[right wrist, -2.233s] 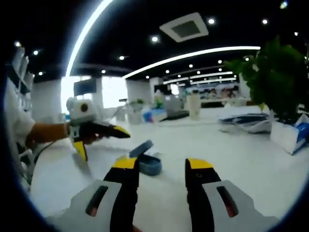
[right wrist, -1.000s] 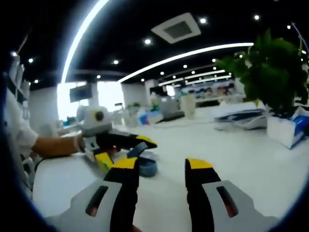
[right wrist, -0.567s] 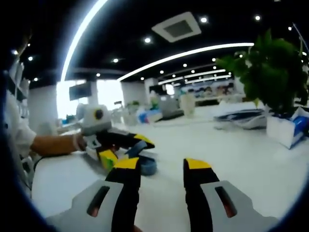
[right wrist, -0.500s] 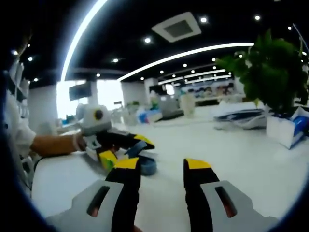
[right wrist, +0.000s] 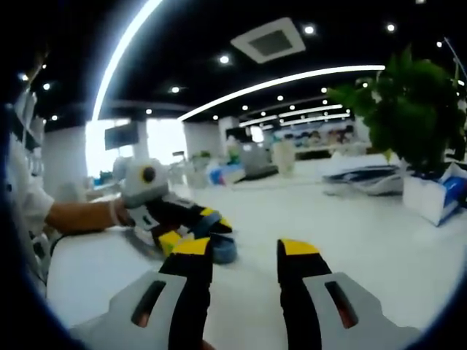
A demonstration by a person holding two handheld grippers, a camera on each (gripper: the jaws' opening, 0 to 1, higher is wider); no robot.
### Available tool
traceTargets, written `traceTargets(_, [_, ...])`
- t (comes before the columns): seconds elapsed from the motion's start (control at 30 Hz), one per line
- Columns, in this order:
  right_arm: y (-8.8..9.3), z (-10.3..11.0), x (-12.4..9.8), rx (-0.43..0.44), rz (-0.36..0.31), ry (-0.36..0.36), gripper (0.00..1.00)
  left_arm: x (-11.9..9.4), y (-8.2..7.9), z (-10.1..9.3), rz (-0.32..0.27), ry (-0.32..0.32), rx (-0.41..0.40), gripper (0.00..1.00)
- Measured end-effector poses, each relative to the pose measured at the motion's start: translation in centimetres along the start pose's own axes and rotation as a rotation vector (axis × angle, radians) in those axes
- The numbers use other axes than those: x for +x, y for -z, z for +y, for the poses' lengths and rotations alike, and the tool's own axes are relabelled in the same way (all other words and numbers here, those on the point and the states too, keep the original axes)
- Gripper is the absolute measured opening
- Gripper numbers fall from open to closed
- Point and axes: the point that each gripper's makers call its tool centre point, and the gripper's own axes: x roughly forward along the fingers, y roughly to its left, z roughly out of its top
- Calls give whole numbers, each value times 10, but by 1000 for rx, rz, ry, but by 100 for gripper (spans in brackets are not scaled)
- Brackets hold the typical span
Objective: Pick up the paper insert the paper into the punch align the paper edges press the punch to punch holes
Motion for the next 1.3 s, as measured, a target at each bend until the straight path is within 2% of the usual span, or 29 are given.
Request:
traceTargets(0.83, [-1,0,0,-2,4,-1,37,0,0,5,4,-14,12,24])
traceTargets(1.03, [0,2,2,-48,15,0,27,0,0,5,4,-13,9,24])
traceTargets(1.13, [5,3,4,-78,43,6,26,0,0,5,4,-13,7,24])
traceTargets(1.3, [4,4,4,-89,44,2,26,0,-1,6,5,-14,7,24])
